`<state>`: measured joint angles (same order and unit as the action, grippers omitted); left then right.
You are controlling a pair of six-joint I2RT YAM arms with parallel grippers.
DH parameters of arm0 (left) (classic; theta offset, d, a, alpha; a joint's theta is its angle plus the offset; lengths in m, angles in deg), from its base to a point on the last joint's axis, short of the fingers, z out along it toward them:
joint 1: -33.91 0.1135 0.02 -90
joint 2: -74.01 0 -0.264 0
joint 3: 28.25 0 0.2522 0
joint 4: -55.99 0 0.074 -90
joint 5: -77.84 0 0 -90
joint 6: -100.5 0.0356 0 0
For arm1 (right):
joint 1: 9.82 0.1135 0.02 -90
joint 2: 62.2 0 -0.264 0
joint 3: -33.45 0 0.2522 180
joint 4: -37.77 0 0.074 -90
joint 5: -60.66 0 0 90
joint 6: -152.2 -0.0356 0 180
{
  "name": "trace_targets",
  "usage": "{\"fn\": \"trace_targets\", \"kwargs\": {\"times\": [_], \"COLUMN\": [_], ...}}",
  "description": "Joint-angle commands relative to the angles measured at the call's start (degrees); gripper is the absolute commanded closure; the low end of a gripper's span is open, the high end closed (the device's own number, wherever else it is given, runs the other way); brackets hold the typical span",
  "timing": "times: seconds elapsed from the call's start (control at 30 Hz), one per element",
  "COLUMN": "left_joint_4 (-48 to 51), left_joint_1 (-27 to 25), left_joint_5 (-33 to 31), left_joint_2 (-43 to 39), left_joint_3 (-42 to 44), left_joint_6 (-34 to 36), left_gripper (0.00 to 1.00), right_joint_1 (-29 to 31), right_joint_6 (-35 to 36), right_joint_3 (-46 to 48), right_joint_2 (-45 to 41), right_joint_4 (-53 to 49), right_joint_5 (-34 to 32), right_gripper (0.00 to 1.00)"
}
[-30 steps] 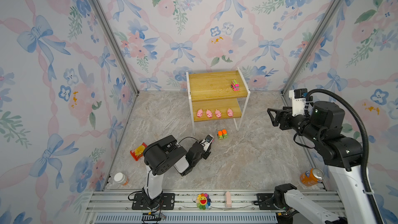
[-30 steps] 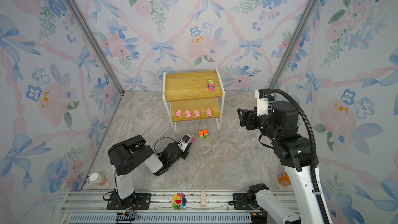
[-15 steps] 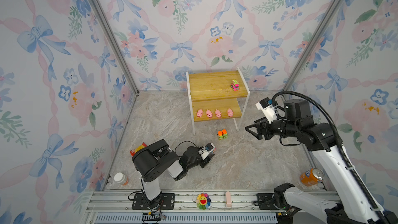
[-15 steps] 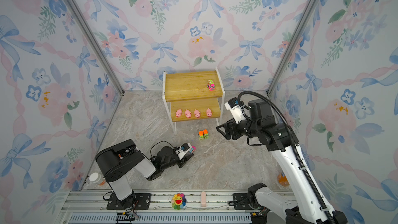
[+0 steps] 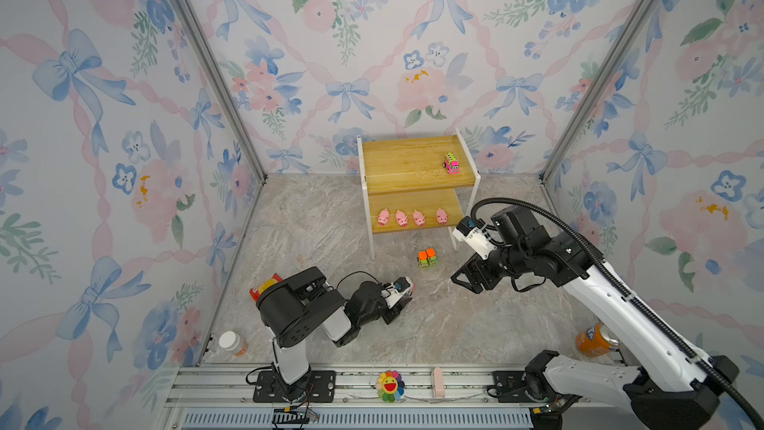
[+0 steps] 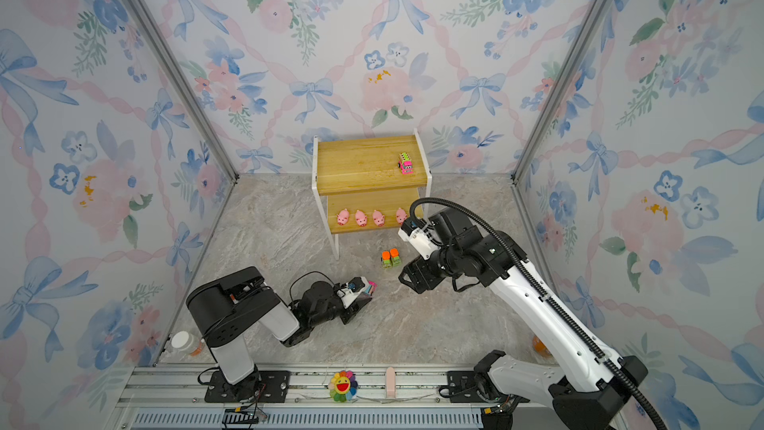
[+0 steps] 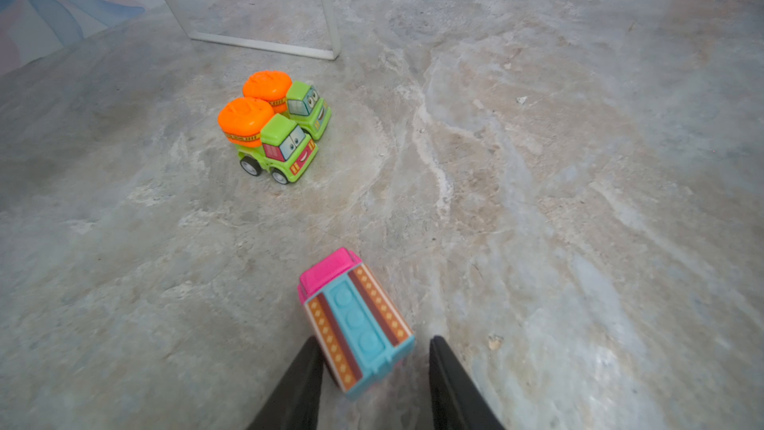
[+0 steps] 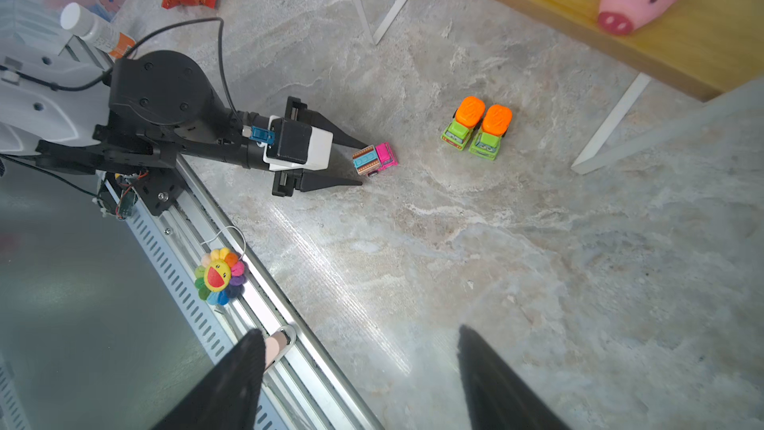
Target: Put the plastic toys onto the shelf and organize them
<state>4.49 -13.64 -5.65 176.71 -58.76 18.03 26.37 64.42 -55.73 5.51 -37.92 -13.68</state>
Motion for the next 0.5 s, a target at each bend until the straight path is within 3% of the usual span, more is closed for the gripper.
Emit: {"fn": "trace_targets", "kwargs": {"times": [0.0, 0.03, 0.07, 0.2, 0.47], "left_joint_4": [0.9, 0.9, 0.8, 0.8, 0.8], "left_joint_1": [0.5, 0.5, 0.5, 1.0, 1.1], "left_joint_5": [-0.3, -1.2, -2.1, -4.9, -3.3], "left_joint_2": [0.0, -0.3, -0.7, -2.0, -2.1], "left_joint_3": [1.3, 1.4, 1.7, 2.7, 1.4], "left_joint_6": [0.4, 0.1, -0.4, -2.8, -9.5], "left_gripper": [0.50, 0.40, 0.37, 0.36, 0.33], "right_joint_1": [1.5, 1.8, 2.1, 3.0, 4.7], "right_joint_6": [0.4, 0.6, 1.0, 3.5, 5.6], "right_joint_3": [0.9, 0.8, 0.6, -1.4, -5.6], "right_joint_2": [1.4, 2.1, 2.9, 7.3, 16.8], "right_joint_4": [-2.1, -2.3, -2.7, -5.3, -8.8], "right_joint_5": [-2.3, -2.5, -2.8, -3.2, -8.3], "right_gripper": [0.23, 0.21, 0.20, 0.19, 0.19]}}
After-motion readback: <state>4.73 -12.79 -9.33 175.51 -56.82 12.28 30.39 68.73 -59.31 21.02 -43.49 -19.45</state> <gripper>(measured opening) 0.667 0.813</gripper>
